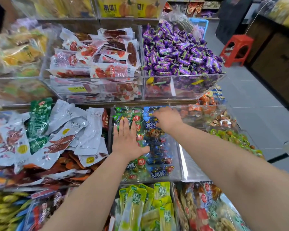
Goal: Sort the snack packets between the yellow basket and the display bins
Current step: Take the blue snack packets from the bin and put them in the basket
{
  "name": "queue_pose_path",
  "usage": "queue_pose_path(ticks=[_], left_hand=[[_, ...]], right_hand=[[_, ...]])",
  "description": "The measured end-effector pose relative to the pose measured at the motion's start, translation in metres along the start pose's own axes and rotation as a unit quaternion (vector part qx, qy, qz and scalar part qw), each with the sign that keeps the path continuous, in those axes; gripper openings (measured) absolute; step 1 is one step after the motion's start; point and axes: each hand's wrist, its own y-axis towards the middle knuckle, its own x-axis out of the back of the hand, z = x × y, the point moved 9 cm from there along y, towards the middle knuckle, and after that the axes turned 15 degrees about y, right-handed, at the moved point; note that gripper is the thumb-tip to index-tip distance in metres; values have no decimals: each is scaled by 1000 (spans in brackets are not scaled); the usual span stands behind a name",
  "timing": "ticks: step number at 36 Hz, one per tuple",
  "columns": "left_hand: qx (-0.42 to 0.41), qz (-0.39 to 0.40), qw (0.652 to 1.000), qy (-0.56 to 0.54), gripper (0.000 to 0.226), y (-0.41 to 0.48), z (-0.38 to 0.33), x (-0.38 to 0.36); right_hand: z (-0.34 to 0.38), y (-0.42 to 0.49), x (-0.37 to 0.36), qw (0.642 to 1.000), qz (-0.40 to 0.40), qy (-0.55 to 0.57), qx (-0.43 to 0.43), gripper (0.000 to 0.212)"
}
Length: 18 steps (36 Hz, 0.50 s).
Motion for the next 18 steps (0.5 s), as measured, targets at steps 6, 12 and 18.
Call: queue_pose_path(ticks=[6,12,18], left_hand=[[1,-12,1000,6,121,2,-1,-2],[-8,-11,1000,-9,119,0,-1,-2],[-11,-4,1000,-17,121,-1,0,-2]], right_hand=[[7,-16,-31,999,-39,20,16,88],[5,-13,-65,998,5,-62,17,95],[4,14,-66,993,61,-95,46,96]])
